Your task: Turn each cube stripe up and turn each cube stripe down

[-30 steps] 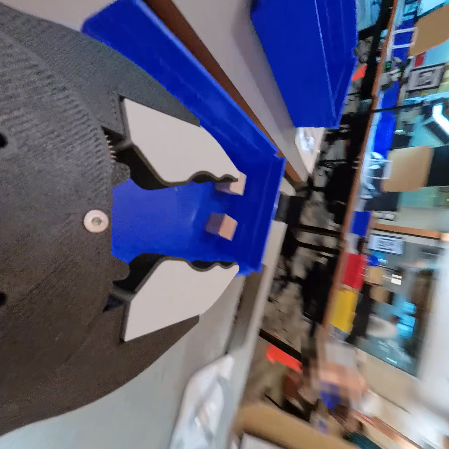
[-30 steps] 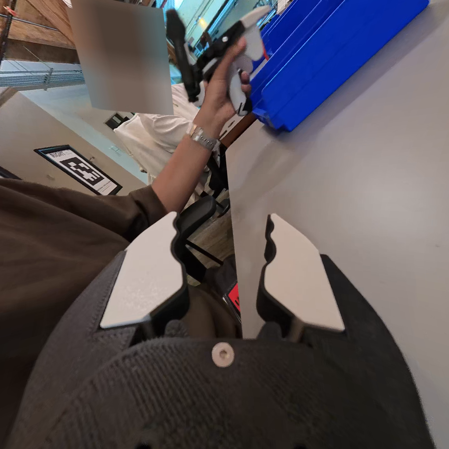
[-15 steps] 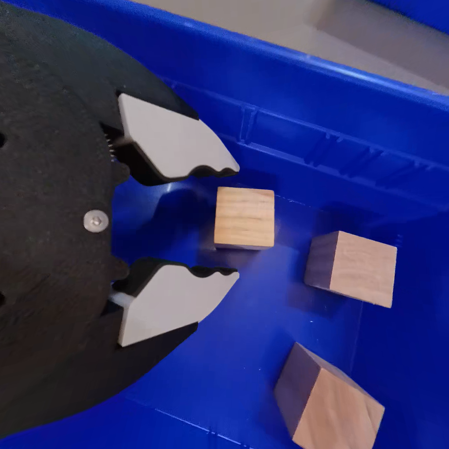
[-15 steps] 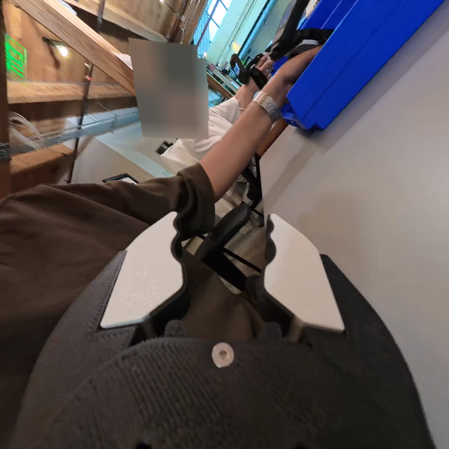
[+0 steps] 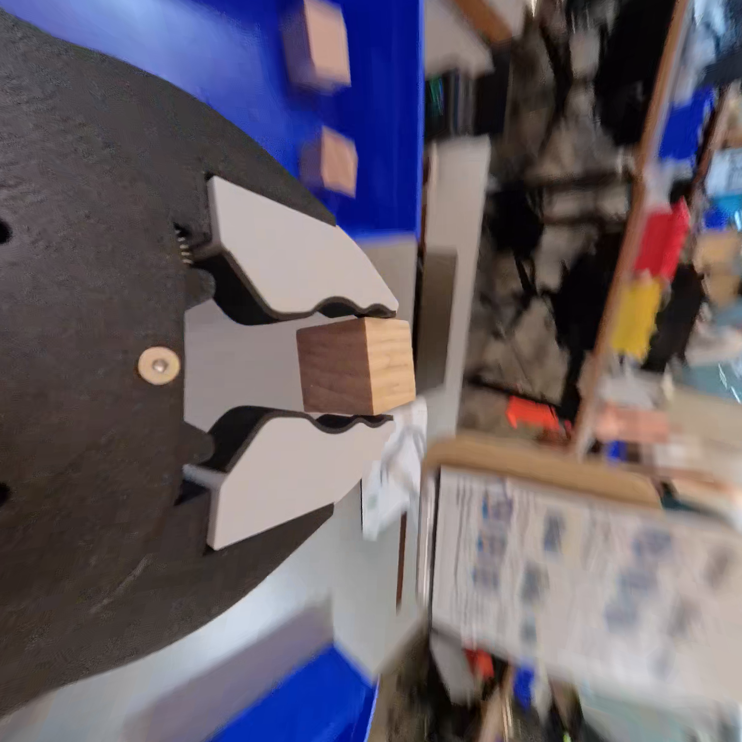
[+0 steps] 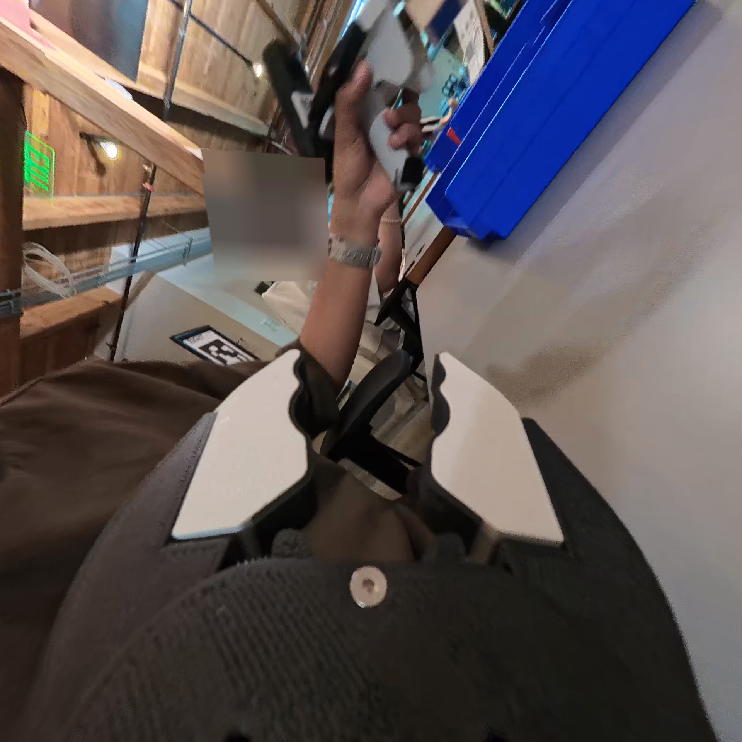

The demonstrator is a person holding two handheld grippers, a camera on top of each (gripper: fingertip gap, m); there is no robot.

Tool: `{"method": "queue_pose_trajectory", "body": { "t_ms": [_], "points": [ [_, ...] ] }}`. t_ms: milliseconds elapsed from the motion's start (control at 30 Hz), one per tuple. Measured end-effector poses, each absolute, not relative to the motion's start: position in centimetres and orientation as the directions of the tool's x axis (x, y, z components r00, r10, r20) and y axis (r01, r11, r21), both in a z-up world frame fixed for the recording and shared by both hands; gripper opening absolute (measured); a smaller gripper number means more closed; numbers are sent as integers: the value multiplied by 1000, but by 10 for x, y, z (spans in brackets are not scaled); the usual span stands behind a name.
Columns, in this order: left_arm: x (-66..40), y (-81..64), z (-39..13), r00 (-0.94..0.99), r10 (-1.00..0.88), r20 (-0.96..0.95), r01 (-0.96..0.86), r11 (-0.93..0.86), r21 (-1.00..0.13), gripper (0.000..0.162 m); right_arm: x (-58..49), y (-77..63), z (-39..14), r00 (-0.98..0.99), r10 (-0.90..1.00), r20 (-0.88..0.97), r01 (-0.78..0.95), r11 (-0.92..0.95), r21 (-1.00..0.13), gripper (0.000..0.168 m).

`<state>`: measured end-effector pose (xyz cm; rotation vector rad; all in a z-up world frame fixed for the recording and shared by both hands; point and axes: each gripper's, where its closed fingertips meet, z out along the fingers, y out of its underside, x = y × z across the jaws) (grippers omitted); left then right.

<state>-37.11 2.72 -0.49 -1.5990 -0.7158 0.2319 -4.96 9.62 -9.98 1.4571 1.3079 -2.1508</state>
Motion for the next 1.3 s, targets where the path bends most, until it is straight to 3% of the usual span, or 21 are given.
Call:
{"method": "queue_pose_trajectory", "body": {
  "t_ms": [167,333,467,667,767,867,1000,1200,1300],
  "points": [
    [-251,88,4,874,128,469,454,132,-881,45,-55,116,-93,-479,324,-816,539,-625,-565,61],
    [-176,120,-30,703,-148,696,712,146,-687,45,-58,124,-92,-482,391,-784,487,-625,-610,66],
    [-132,141,-49,523,-282,805,845,48,-532,44,-63,125,-97,-469,403,-786,489,-622,-611,69],
    [-93,153,-53,503,-348,792,843,-5,-538,45,-68,116,-97,-470,310,-826,518,-661,-543,67],
    [-89,152,-55,527,-335,781,831,9,-557,45,-67,117,-92,-507,304,-807,498,-661,-561,41],
    [-91,150,-58,539,-341,770,820,6,-572,45,-68,128,-88,-505,311,-805,465,-688,-557,40],
    [-92,152,-75,573,-275,772,798,-29,-602,45,-66,152,-78,-532,299,-793,389,-745,-542,1],
    [-87,154,-81,501,-307,809,835,-75,-545,45,-66,157,-79,-521,436,-734,344,-680,-648,9],
    [-87,153,-81,476,-320,819,847,-82,-524,45,-68,158,-81,-506,448,-737,345,-679,-649,19]
  ]
}}
